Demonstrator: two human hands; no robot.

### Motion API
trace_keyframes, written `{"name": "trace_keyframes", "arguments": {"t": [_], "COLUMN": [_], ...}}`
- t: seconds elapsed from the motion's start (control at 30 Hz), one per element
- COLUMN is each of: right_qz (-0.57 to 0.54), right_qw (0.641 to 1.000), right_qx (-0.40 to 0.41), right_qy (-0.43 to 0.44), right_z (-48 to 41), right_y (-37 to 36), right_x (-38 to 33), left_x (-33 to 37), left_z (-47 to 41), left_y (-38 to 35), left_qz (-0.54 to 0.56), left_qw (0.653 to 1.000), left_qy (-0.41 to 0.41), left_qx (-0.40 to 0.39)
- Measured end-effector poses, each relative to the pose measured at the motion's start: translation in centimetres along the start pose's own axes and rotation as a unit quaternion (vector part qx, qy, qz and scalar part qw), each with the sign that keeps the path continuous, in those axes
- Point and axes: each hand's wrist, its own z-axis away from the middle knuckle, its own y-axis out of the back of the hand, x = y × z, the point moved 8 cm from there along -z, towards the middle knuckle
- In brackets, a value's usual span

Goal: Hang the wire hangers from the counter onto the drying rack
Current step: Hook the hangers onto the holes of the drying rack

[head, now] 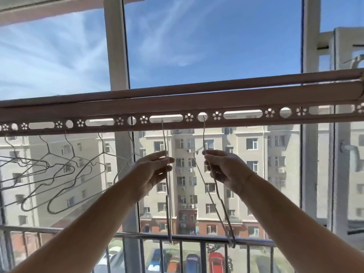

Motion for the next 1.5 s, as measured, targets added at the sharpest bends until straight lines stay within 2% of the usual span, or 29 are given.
{"name": "trace_keyframes", "arguments": {"t": [0.57,0.83,1.1,1.23,1.5], "right_qz": [-0.019,0.071,0.145,0.198,0.199], "right_qw": [0.999,0.989,0.971,0.942,0.878], "right_qx": [0.047,0.129,0.184,0.269,0.425], "right_qy": [-0.001,-0.011,-0.045,-0.040,-0.092], "right_z": [-1.0,1.9,8.1,12.5,25.5], "right_y": [2.0,9.6,18.0,23.7,35.4], "right_x": [1.7,7.5,13.4,14.6,18.8], "left_x": [-3.3,-11.6,-22.6,-26.4,-35.8], "left_z": [-0.3,1.2,2.8,3.6,8.3], "left_y": [2.5,4.4,-4.1,-10.9,-25.9], "left_qz": [-0.009,-0.012,-0.076,-0.097,-0.114], "left_qw": [1.000,0.996,0.980,0.968,0.925], "left_qy": [-0.016,0.067,0.167,0.171,0.224], "left_qx": [0.025,0.059,-0.078,-0.155,-0.284]}}
